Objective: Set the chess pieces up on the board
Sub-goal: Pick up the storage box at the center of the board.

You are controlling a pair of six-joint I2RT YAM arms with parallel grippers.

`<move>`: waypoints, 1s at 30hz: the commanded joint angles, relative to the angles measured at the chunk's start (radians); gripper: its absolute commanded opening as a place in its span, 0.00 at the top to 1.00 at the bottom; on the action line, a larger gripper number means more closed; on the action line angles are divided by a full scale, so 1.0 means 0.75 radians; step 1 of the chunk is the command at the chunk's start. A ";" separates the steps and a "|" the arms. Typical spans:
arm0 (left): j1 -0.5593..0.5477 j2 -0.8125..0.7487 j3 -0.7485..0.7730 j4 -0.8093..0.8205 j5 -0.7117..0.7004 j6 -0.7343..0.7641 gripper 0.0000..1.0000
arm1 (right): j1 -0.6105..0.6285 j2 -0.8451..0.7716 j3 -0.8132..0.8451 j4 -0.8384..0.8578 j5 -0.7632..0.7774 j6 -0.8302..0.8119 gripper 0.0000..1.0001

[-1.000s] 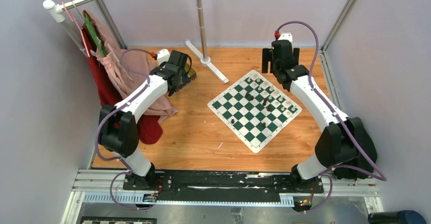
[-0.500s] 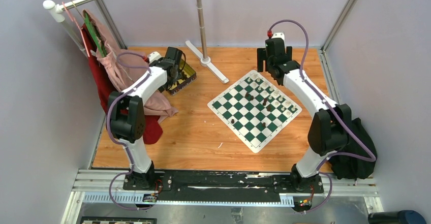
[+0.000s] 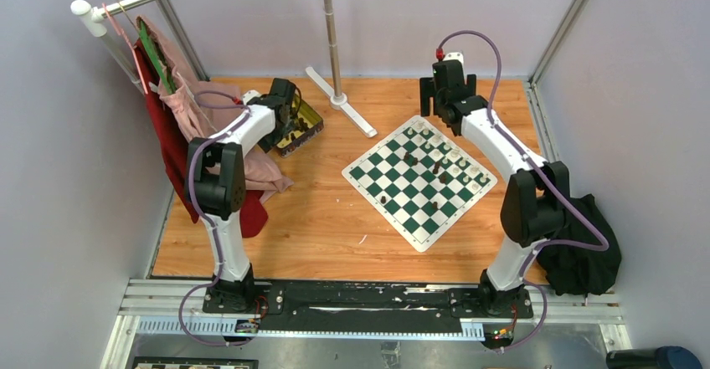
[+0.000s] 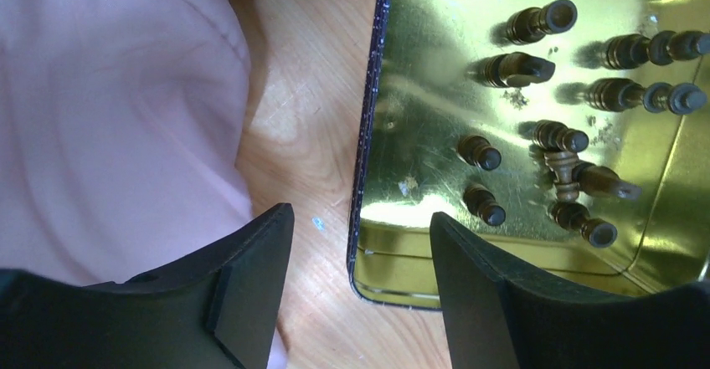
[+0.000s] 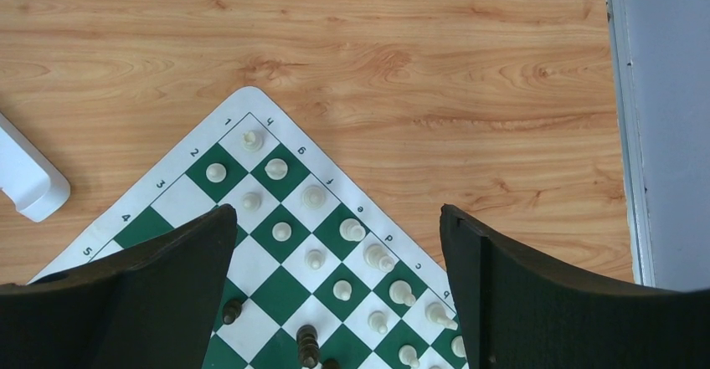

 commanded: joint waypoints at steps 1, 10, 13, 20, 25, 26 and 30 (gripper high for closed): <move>0.025 0.060 0.051 -0.012 0.008 -0.031 0.36 | -0.018 0.039 0.053 -0.016 0.000 -0.023 0.06; 0.044 0.148 0.116 -0.008 0.034 -0.027 0.46 | -0.035 0.093 0.091 -0.028 -0.002 -0.025 0.06; 0.050 0.170 0.138 -0.007 0.036 -0.023 0.52 | -0.037 0.113 0.110 -0.032 -0.003 -0.024 0.06; 0.056 0.201 0.157 -0.016 0.034 -0.019 0.62 | -0.047 0.157 0.145 -0.043 -0.018 -0.017 0.06; 0.058 0.212 0.156 -0.027 0.035 -0.014 0.68 | -0.054 0.178 0.166 -0.053 -0.021 -0.010 0.06; 0.058 0.214 0.155 -0.029 0.034 -0.014 0.68 | -0.055 0.180 0.167 -0.056 -0.022 -0.008 0.06; 0.060 0.217 0.153 -0.043 0.030 -0.014 0.78 | -0.057 0.185 0.169 -0.060 -0.026 -0.001 0.06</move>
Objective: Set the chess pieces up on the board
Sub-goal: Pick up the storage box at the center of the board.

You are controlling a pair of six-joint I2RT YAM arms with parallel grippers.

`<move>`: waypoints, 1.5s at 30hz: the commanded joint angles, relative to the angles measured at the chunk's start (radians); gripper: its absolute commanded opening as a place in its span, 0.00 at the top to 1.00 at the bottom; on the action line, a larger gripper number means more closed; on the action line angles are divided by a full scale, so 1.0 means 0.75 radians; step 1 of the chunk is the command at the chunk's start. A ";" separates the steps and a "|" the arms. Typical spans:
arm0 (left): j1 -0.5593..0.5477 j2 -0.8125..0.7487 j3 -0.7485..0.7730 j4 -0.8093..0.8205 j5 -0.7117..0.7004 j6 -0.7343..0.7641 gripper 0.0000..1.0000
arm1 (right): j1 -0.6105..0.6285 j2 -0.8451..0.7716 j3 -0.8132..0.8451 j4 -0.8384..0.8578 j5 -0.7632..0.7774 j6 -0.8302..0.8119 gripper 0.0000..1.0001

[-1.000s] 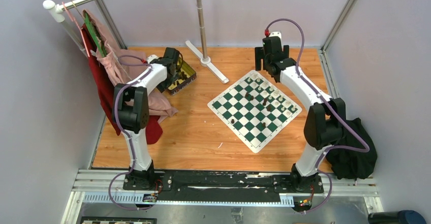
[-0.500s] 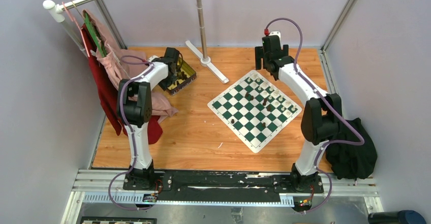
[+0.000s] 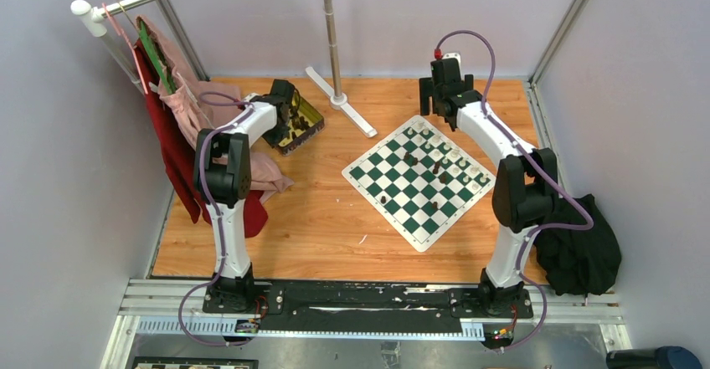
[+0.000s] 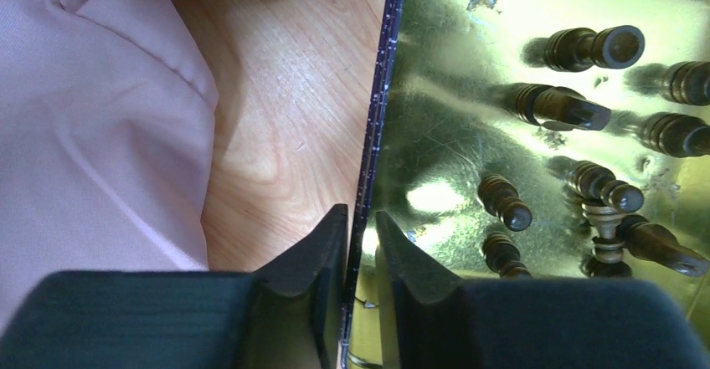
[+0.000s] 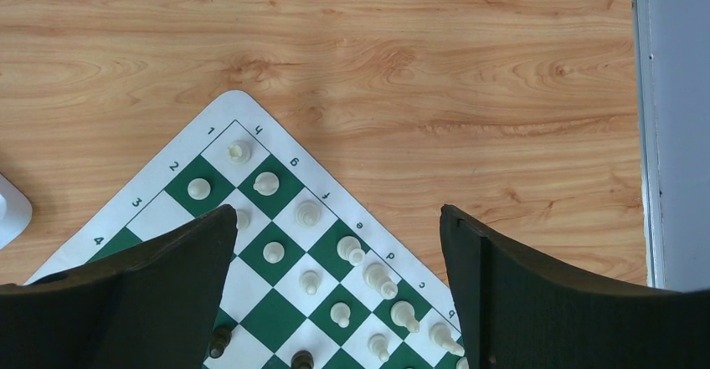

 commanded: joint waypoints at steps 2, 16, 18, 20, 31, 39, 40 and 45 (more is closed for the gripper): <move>0.011 0.024 0.029 -0.036 -0.014 -0.012 0.79 | -0.020 0.016 0.049 -0.034 -0.004 0.007 0.06; 0.011 -0.009 0.007 -0.061 -0.039 0.013 1.00 | -0.020 0.003 0.029 -0.040 -0.015 0.030 0.06; 0.011 -0.019 -0.001 -0.062 -0.045 0.024 1.00 | -0.021 -0.002 0.023 -0.040 -0.018 0.035 0.06; 0.011 -0.033 -0.012 -0.063 -0.054 0.035 1.00 | -0.020 -0.008 0.019 -0.039 -0.021 0.039 0.06; -0.013 -0.118 -0.023 -0.062 -0.143 0.182 1.00 | -0.020 -0.041 0.000 -0.042 -0.029 0.064 0.06; -0.085 -0.190 -0.031 -0.072 -0.246 0.308 1.00 | -0.020 -0.097 -0.047 -0.042 -0.021 0.085 0.06; -0.091 -0.198 -0.038 -0.072 -0.253 0.316 1.00 | -0.020 -0.106 -0.052 -0.042 -0.020 0.086 0.06; -0.109 -0.253 -0.088 -0.075 -0.271 0.329 1.00 | -0.020 -0.156 -0.095 -0.046 -0.025 0.106 0.06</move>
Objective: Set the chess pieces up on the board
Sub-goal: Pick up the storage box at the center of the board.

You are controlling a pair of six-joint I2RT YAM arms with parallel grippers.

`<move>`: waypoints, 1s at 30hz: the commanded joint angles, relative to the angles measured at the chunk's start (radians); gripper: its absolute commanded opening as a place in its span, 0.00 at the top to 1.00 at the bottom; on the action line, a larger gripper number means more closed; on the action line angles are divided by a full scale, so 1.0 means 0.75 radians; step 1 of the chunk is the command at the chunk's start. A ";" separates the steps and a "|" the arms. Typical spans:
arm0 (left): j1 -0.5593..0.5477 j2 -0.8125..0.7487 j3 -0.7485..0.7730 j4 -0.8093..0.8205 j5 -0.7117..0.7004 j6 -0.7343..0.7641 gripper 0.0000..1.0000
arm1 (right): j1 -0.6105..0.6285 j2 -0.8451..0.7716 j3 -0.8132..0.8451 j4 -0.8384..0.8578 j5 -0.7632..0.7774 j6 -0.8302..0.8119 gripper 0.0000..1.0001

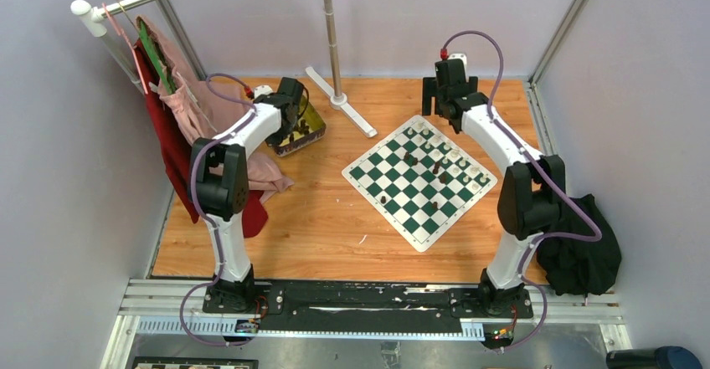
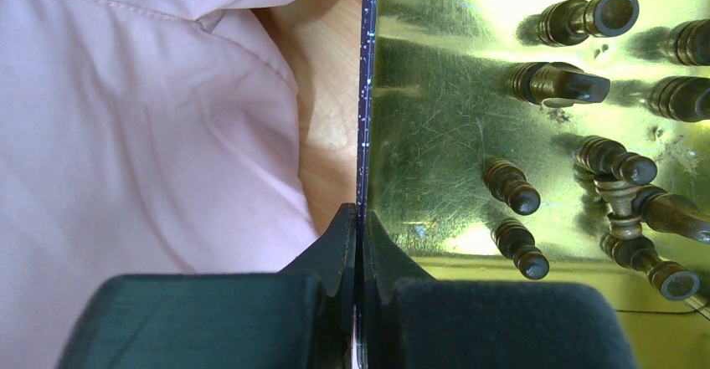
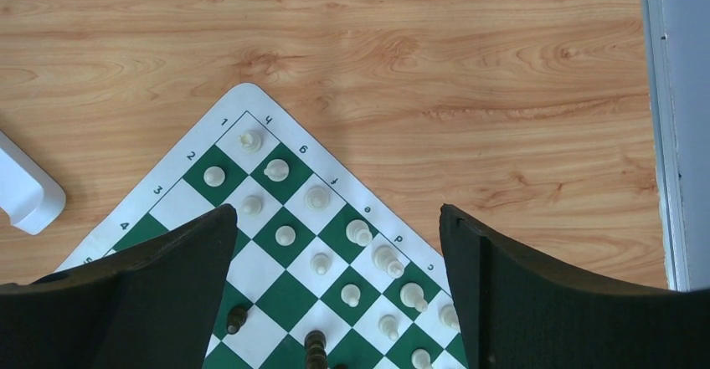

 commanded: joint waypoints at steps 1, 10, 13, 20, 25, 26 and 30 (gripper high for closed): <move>-0.010 -0.105 -0.050 0.003 -0.080 0.021 1.00 | -0.015 -0.094 -0.053 -0.037 -0.001 0.039 0.06; -0.016 -0.209 -0.177 0.005 -0.072 0.013 1.00 | -0.013 -0.179 -0.124 -0.047 -0.014 0.070 0.07; -0.016 -0.238 -0.213 0.008 -0.045 0.006 1.00 | -0.012 -0.206 -0.146 -0.054 -0.022 0.081 0.08; -0.033 -0.306 -0.275 0.063 0.061 0.026 1.00 | -0.011 -0.252 -0.193 -0.070 0.030 0.078 0.08; -0.081 -0.336 -0.255 0.063 0.078 0.102 1.00 | -0.035 -0.287 -0.226 -0.079 0.098 0.108 0.08; -0.089 -0.340 -0.254 0.062 0.080 0.115 1.00 | -0.044 -0.296 -0.235 -0.079 0.095 0.121 0.09; -0.115 -0.370 -0.262 0.062 0.082 0.152 1.00 | -0.067 -0.310 -0.244 -0.096 0.109 0.139 0.09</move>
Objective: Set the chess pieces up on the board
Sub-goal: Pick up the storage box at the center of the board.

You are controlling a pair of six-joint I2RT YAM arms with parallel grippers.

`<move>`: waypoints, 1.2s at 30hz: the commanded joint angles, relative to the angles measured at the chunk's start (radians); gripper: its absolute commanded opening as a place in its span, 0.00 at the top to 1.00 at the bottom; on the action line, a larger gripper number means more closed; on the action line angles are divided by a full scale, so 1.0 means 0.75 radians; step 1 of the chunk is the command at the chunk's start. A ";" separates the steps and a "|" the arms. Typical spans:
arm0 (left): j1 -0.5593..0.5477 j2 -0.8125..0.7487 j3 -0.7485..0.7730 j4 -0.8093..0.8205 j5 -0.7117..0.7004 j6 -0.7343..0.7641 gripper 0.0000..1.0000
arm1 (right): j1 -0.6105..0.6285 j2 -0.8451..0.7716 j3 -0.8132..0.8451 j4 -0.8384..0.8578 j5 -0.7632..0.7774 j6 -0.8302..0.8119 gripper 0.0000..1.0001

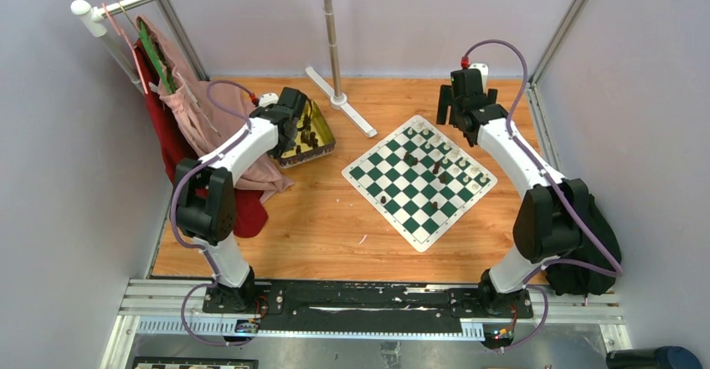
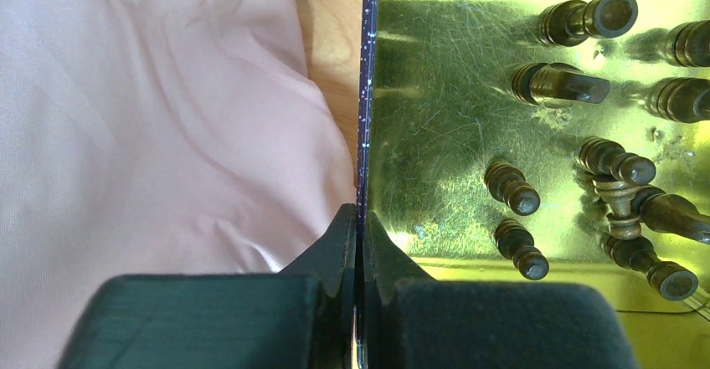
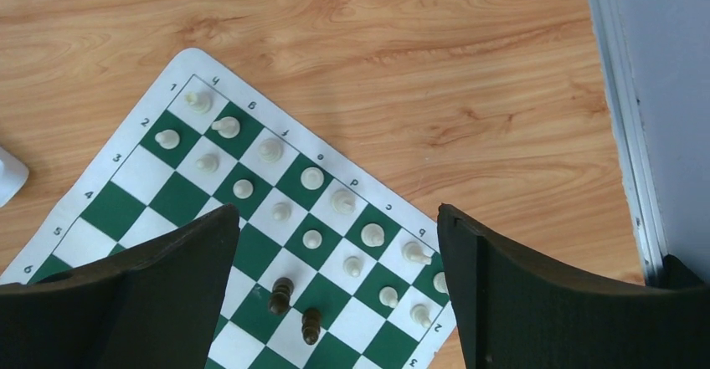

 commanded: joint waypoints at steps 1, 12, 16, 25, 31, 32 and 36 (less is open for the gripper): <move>-0.028 -0.078 0.007 0.047 0.013 0.049 1.00 | -0.041 -0.054 -0.020 -0.056 0.077 0.050 0.09; -0.172 -0.101 0.099 0.046 0.029 0.179 1.00 | -0.126 -0.084 -0.026 -0.117 0.116 0.108 0.09; -0.240 -0.052 0.199 0.044 0.039 0.228 1.00 | -0.169 -0.087 -0.017 -0.136 0.104 0.128 0.09; -0.334 0.163 0.515 0.039 0.113 0.282 1.00 | -0.271 -0.055 0.006 -0.142 0.028 0.121 0.09; -0.385 0.364 0.777 0.012 0.138 0.338 1.00 | -0.274 0.019 0.143 -0.151 -0.223 0.004 0.14; -0.392 0.393 0.810 0.009 0.145 0.343 1.00 | -0.273 0.038 0.176 -0.167 -0.273 -0.004 0.15; -0.402 0.477 0.891 0.011 0.179 0.331 1.00 | -0.264 0.086 0.282 -0.204 -0.450 -0.012 0.18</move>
